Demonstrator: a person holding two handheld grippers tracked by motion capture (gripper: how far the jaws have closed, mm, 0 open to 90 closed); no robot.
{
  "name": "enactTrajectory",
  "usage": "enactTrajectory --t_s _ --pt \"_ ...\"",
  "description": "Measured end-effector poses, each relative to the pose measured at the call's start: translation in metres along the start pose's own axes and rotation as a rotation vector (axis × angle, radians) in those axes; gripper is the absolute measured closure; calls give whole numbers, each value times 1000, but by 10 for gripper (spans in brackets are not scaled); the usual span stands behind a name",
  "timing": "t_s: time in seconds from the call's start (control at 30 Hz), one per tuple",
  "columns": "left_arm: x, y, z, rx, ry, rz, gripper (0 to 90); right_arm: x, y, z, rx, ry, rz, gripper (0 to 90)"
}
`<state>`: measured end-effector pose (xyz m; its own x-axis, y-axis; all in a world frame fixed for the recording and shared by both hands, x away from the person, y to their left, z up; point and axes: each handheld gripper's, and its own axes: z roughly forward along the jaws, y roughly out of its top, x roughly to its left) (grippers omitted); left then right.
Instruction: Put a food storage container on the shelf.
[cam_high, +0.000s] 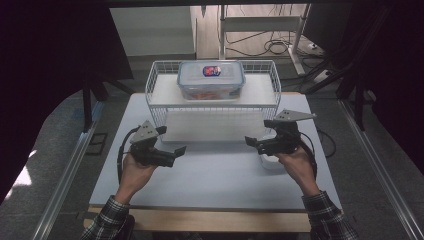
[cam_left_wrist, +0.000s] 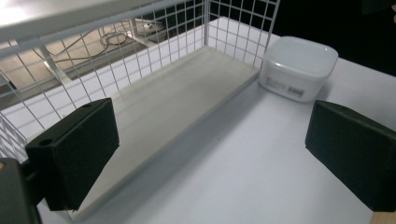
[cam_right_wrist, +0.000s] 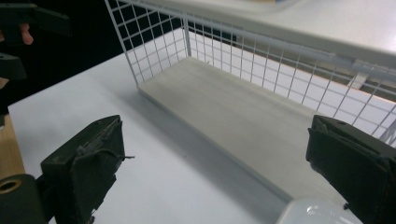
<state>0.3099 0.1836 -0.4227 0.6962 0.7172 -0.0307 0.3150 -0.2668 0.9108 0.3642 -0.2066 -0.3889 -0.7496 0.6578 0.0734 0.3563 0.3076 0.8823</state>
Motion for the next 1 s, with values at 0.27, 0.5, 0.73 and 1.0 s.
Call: enactTrajectory --t_s 0.27,0.5,0.73,1.0 --pt "-8 -20 -2 14 -12 6 29 6 -29 -4 37 -17 -4 32" --pt "-17 -41 2 37 8 23 30 15 -49 -7 52 -47 -40 22" --pt "-21 -57 1 39 23 18 31 20 -66 -9 67 -26 -10 25" --pt "-31 -73 4 81 57 56 30 30 -93 -8 79 -40 -23 33"
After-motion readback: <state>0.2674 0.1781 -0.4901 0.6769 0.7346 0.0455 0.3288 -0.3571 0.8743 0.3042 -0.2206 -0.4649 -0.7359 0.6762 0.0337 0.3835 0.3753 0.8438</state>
